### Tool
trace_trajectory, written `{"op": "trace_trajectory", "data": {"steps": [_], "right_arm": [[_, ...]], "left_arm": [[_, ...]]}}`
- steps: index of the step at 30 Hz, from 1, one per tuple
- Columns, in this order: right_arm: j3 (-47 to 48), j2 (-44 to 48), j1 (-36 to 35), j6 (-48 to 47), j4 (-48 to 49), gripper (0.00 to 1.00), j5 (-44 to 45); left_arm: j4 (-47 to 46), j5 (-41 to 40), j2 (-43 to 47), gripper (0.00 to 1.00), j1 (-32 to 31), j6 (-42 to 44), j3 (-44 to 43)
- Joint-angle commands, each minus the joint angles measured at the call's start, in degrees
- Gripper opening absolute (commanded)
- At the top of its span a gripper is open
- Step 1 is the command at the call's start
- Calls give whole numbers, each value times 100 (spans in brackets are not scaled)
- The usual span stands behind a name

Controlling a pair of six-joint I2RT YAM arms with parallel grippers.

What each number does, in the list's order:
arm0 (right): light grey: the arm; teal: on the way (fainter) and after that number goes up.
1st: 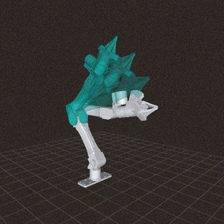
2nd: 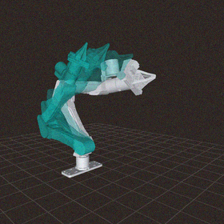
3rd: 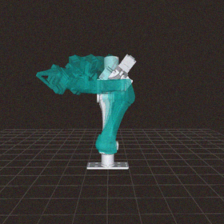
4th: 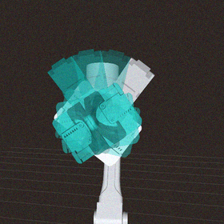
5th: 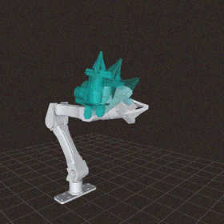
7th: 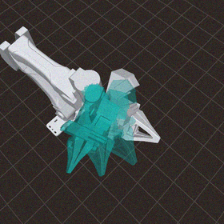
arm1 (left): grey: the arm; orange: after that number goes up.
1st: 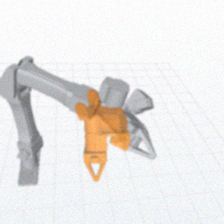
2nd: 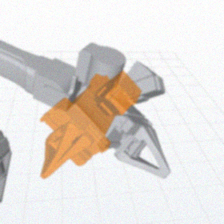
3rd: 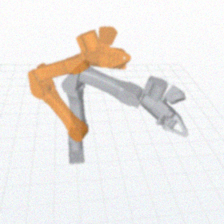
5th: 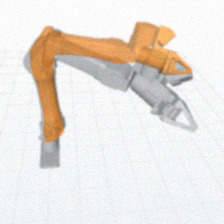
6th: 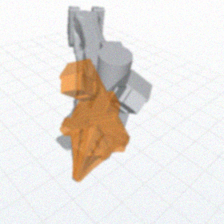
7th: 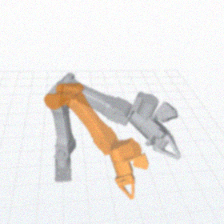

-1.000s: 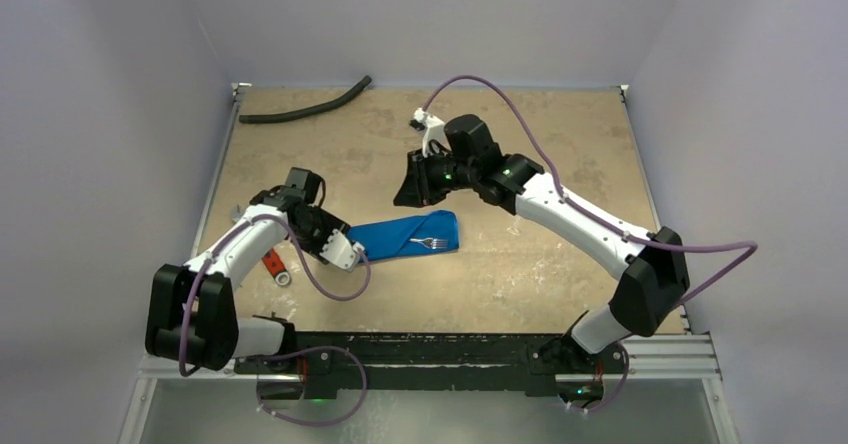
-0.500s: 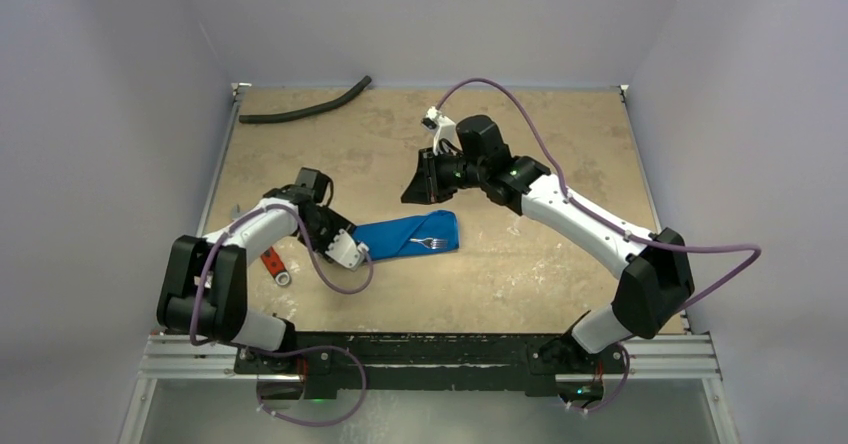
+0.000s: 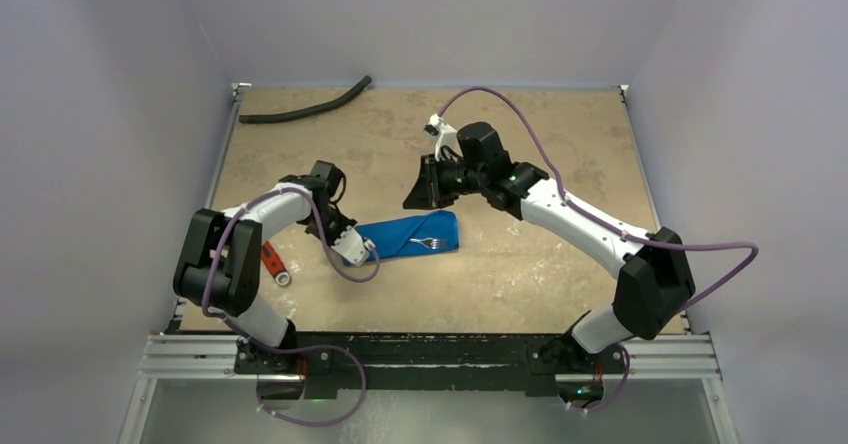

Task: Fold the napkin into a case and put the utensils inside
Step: Pick up the spoon from the center of the board, then pass from the left arm to the right

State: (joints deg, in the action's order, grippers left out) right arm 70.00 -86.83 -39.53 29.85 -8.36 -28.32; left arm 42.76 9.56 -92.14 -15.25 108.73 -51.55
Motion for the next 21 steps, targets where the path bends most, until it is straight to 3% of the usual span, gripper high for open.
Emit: {"op": "trace_trajectory", "data": {"steps": [1, 9, 11, 16, 21], "right_arm": [[-135, 314, 50, 124, 317, 18, -200], [-116, 323, 66, 112, 378, 18, -272], [-86, 357, 99, 107, 377, 18, -254], [125, 465, 352, 91, 396, 32, -296], [158, 550, 630, 147, 853, 44, -764]], "left_arm": [[190, -27, -114, 3, -14, -201, -5], [497, 301, 543, 0, 82, -1252, -473], [724, 816, 760, 0, 271, -1785, -999], [1363, 2531, 1134, 0, 1004, -3512, -2567], [1012, 4378, 1611, 0, 1516, -5889, -3433]]}}
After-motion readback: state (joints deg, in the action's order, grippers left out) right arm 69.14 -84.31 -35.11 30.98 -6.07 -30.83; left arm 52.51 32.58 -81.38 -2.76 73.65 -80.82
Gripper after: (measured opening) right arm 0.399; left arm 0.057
